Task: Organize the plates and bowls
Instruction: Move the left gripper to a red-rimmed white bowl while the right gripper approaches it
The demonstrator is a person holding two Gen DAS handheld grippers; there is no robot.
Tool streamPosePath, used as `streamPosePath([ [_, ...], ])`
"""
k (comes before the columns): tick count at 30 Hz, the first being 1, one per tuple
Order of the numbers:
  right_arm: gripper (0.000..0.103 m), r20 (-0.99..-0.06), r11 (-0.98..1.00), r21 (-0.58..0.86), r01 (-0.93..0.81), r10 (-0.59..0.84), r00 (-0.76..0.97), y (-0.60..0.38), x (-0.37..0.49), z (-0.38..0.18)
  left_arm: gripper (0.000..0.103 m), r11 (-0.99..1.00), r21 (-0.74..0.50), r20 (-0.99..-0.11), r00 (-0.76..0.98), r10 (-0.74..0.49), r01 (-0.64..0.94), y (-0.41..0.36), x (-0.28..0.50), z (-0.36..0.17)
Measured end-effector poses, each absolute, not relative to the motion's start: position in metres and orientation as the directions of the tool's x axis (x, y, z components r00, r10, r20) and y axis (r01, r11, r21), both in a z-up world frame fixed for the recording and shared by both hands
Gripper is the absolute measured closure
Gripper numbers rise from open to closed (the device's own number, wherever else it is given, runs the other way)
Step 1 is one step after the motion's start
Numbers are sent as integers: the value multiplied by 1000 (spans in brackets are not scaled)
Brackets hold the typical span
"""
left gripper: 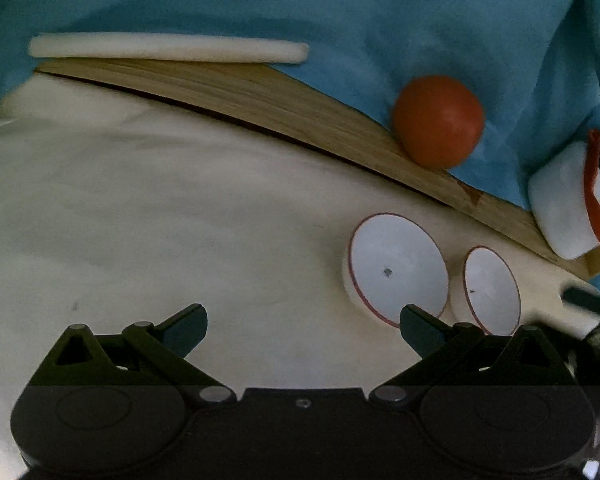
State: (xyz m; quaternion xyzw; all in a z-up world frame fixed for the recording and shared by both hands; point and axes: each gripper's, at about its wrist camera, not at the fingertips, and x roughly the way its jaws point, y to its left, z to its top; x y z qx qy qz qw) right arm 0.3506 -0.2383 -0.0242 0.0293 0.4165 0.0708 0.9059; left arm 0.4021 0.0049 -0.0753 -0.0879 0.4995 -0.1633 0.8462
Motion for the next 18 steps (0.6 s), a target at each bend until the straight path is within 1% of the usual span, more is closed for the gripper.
streamPosePath([
  [3,6,-765,984,124,-131,179,619,-236,378,-26,1,919,-337,-804,446,-394,205,3,404,-81],
  [8,21,-798,974,151,-169,221,561,-230,414,-38,1,915,-340,-797,450,-404,219,-2,407,-89],
  [9,22,-802,972,149,-181,225,553,-226,420,-41,1,911,-351,-792,450,-413,218,-1,407,-89],
  [12,27,-819,970,133,-205,224,529,-217,435,-49,4,902,-375,-778,455,-432,215,-1,407,-90],
  [14,33,-829,967,125,-222,225,513,-209,443,-54,9,901,-380,-780,451,-435,212,0,409,-92],
  [16,40,-837,966,121,-229,223,499,-205,448,-59,11,900,-385,-781,447,-437,206,1,411,-93],
  [18,42,-843,966,122,-228,222,490,-203,450,-62,13,899,-390,-779,449,-438,199,3,413,-94],
])
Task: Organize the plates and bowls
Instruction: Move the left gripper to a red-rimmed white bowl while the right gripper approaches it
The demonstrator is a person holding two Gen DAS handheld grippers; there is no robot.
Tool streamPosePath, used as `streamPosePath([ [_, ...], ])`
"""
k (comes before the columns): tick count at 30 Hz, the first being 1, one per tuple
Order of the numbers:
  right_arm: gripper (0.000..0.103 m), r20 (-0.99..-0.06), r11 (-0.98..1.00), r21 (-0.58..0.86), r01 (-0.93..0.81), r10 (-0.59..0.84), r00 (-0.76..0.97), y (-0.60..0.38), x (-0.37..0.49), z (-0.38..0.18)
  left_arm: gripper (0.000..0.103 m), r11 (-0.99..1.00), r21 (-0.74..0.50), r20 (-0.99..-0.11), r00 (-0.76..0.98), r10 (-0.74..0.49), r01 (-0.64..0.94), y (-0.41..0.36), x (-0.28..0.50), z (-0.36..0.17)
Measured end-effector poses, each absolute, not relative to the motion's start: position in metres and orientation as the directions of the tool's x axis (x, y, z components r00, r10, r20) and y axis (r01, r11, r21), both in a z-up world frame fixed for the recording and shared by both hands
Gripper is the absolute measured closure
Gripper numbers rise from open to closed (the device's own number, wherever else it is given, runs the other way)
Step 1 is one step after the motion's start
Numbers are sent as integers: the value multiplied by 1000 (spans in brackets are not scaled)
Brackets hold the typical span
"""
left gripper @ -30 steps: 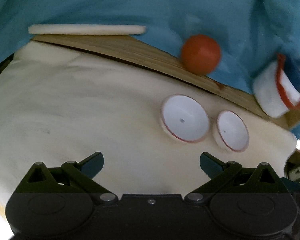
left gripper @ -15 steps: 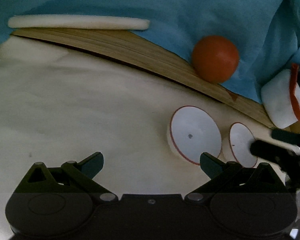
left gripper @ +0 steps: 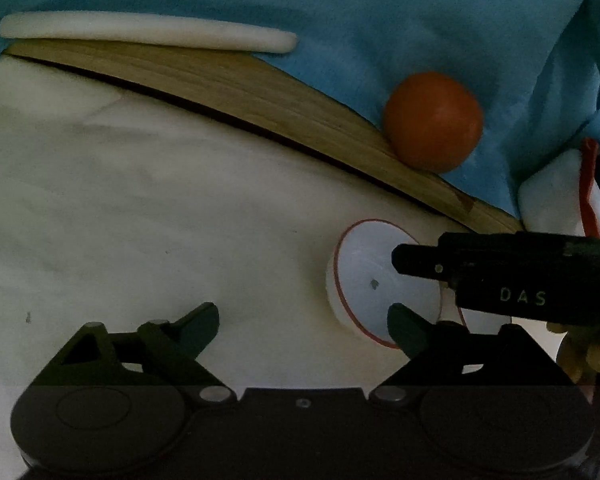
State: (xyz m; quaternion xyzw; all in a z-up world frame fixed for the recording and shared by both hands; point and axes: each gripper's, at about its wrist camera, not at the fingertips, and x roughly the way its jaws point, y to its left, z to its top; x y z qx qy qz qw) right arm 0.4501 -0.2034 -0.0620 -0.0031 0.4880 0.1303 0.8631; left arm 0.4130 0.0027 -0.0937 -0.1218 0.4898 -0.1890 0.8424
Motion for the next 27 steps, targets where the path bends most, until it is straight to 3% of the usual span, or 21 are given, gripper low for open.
streamPosePath([
  [3,49,-850,967,125,-222,220,478,-203,453,-66,17,892,-403,-771,448,-452,206,5,413,-93],
  [7,62,-861,968,119,-220,211,463,-202,454,-70,31,874,-432,-758,435,-485,222,6,412,-92],
  [9,66,-866,969,111,-220,203,456,-202,455,-72,43,862,-453,-751,424,-507,227,8,413,-92],
  [11,76,-877,972,92,-214,181,445,-200,456,-74,65,856,-463,-751,411,-517,230,5,413,-94],
  [14,81,-887,972,58,-226,154,435,-195,456,-77,76,838,-488,-733,406,-545,243,1,415,-95],
  [17,88,-887,968,56,-244,160,432,-190,455,-79,81,834,-492,-728,407,-551,250,-1,415,-95],
  [27,93,-876,970,67,-236,170,452,-192,443,-71,87,851,-469,-741,417,-526,238,0,414,-86],
])
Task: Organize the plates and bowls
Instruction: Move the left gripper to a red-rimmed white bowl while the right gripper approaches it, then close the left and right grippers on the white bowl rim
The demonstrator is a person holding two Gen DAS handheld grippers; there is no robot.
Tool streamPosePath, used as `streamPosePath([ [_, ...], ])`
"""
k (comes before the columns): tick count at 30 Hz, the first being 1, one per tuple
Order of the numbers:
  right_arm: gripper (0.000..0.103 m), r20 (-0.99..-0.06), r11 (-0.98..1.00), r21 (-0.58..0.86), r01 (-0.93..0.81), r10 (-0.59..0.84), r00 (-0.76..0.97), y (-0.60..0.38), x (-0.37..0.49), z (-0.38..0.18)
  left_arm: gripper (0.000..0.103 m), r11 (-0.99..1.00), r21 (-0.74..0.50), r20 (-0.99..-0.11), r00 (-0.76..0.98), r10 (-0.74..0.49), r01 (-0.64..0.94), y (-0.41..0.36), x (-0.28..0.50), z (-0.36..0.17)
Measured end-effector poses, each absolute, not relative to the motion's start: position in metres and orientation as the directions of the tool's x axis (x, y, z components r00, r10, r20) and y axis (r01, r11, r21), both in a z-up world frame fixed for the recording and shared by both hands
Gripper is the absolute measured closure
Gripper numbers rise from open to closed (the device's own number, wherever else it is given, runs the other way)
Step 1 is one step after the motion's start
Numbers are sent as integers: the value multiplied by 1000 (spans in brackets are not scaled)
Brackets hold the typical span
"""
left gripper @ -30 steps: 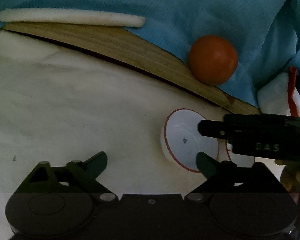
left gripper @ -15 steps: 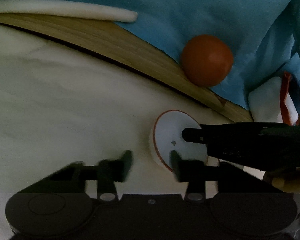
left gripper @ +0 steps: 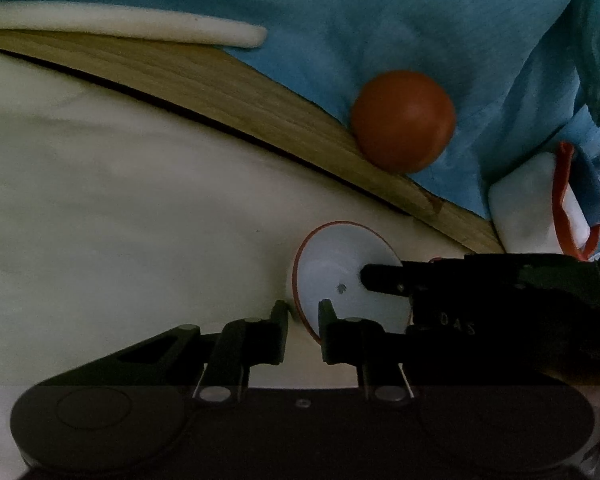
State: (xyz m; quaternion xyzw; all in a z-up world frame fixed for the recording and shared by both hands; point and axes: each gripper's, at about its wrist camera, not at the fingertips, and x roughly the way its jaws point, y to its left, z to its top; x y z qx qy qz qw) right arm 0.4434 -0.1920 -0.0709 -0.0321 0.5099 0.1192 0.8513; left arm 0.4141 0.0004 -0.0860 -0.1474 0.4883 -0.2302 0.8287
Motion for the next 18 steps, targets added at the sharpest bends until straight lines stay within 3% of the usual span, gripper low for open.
streamPosePath([
  [18,95,-806,963,151,-223,250,536,-218,382,-17,90,852,-441,-702,482,-524,282,-3,373,-34],
])
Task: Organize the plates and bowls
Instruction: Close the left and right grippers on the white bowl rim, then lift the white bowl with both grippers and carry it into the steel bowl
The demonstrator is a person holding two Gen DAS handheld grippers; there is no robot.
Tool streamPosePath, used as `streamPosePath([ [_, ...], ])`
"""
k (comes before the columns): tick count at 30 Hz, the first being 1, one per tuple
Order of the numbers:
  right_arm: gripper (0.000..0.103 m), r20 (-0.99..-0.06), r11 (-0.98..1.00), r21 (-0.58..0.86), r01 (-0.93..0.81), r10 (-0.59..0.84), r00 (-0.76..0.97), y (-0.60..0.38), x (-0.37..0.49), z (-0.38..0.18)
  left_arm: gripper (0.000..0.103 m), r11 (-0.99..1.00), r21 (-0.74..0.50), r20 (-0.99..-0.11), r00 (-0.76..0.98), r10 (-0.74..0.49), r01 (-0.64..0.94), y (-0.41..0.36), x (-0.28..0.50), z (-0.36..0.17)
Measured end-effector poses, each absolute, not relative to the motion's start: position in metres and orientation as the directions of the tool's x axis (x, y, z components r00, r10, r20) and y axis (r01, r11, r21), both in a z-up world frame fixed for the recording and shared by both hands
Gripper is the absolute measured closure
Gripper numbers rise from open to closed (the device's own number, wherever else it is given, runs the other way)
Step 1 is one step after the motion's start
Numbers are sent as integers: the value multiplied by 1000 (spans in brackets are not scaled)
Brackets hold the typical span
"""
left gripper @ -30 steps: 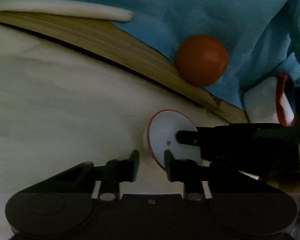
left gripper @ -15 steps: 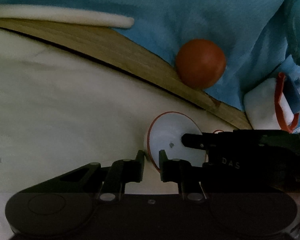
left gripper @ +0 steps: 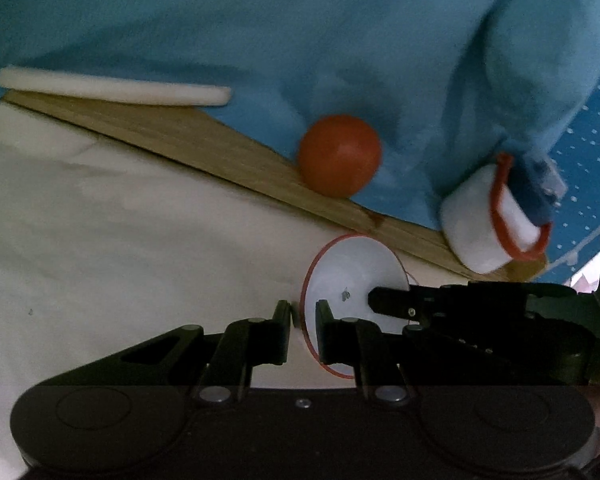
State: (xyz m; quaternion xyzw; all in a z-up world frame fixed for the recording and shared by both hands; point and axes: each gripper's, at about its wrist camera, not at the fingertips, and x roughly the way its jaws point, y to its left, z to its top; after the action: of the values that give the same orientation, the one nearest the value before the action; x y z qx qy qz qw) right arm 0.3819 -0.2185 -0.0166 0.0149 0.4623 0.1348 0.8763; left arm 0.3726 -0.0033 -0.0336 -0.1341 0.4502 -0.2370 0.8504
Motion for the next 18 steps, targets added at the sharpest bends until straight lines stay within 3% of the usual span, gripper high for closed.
streamPosePath([
  [18,95,-804,979,201,-48,192,563,-277,292,-5,90,773,-443,-717,338,-609,454,-70,328,-18],
])
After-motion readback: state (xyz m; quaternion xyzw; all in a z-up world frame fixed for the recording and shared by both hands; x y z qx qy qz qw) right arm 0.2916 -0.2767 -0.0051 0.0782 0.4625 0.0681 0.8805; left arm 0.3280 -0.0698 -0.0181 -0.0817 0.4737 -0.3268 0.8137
